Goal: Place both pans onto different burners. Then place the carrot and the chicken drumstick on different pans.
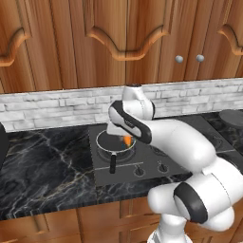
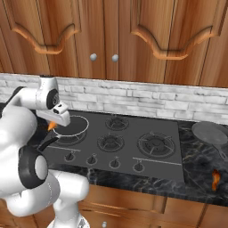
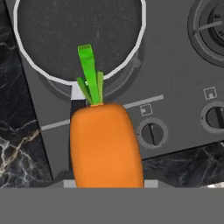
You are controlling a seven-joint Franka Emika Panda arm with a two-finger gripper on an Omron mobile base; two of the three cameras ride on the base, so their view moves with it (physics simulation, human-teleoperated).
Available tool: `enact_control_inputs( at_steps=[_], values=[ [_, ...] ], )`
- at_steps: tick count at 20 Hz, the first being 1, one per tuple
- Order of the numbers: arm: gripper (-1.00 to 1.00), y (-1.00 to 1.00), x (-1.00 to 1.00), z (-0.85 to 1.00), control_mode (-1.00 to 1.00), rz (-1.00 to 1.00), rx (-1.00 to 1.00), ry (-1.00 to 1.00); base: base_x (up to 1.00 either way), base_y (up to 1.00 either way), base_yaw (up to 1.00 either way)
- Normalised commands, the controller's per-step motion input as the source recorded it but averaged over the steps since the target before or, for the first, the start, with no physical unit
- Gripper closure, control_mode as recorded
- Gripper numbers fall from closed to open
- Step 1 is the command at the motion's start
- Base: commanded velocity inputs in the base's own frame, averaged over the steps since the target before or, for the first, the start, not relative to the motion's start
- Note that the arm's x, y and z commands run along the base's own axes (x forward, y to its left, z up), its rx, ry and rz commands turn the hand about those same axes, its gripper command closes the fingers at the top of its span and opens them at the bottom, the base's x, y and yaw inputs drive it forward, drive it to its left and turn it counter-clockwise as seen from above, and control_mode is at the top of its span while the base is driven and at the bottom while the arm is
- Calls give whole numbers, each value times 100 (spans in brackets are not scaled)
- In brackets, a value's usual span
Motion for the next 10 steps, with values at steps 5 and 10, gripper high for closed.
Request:
enact_control_inputs(
  at_steps=[5,10],
  values=[
    [100,-35,45,-7,-100,0,1,0,0,0,0],
    [100,-7,48,-17,-100,0,0,0,0,0,0]
  ],
)
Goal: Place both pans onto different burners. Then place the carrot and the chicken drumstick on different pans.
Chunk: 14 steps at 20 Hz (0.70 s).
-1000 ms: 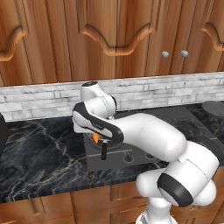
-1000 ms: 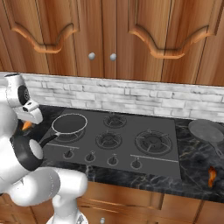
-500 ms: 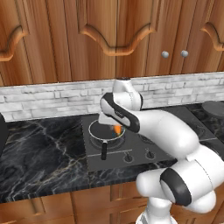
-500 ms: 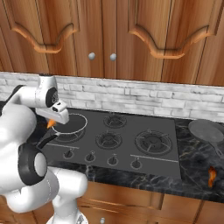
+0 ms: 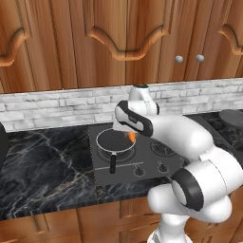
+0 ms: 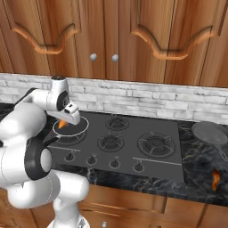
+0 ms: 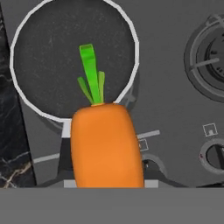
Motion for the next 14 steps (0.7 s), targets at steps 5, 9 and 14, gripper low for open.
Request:
enact_control_inputs(
  at_steps=[5,9,14],
  values=[
    [100,0,56,-26,-100,0,0,0,0,0,0],
    [100,0,54,-38,-100,0,0,0,0,0,0],
    [100,0,65,-20,-100,0,0,0,0,0,0]
  ],
)
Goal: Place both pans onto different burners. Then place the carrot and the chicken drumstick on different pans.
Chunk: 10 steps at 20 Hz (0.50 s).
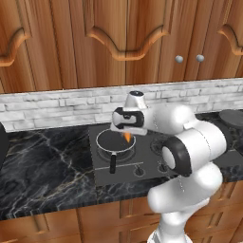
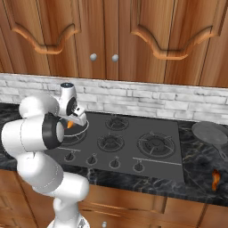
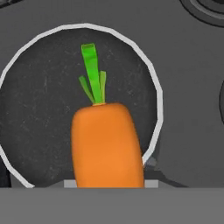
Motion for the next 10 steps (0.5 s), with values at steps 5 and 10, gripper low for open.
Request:
enact_control_inputs(
  at_steps=[5,10],
  values=[
    [100,6,44,-31,-100,0,0,0,0,0,0],
    [100,16,8,-45,-100,0,0,0,0,0,0]
  ],
)
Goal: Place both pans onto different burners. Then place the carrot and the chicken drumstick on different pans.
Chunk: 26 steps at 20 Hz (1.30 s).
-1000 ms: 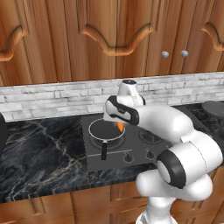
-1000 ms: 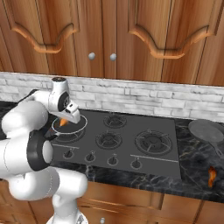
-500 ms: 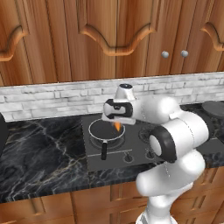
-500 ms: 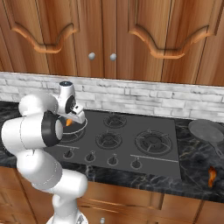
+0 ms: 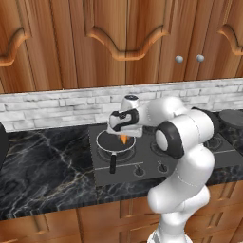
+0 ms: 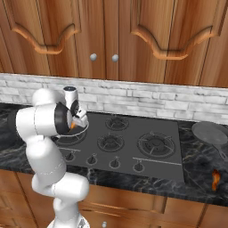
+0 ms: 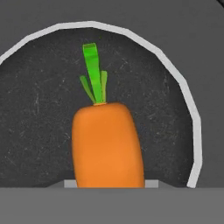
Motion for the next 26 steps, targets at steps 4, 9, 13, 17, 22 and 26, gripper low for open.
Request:
enact_control_inputs(
  at_steps=[4,9,13,17,22,26],
  values=[
    [100,21,2,-33,-100,0,0,0,0,0,0],
    [100,5,8,-13,-100,0,0,0,0,0,0],
    [100,0,19,-3,-100,0,0,0,0,0,0],
    [-100,1,6,0,-100,0,0,0,0,0,0],
    [-100,0,0,0,-100,0,0,0,0,0,0],
    [-100,0,0,0,-100,0,0,-4,0,0,0]
  ],
)
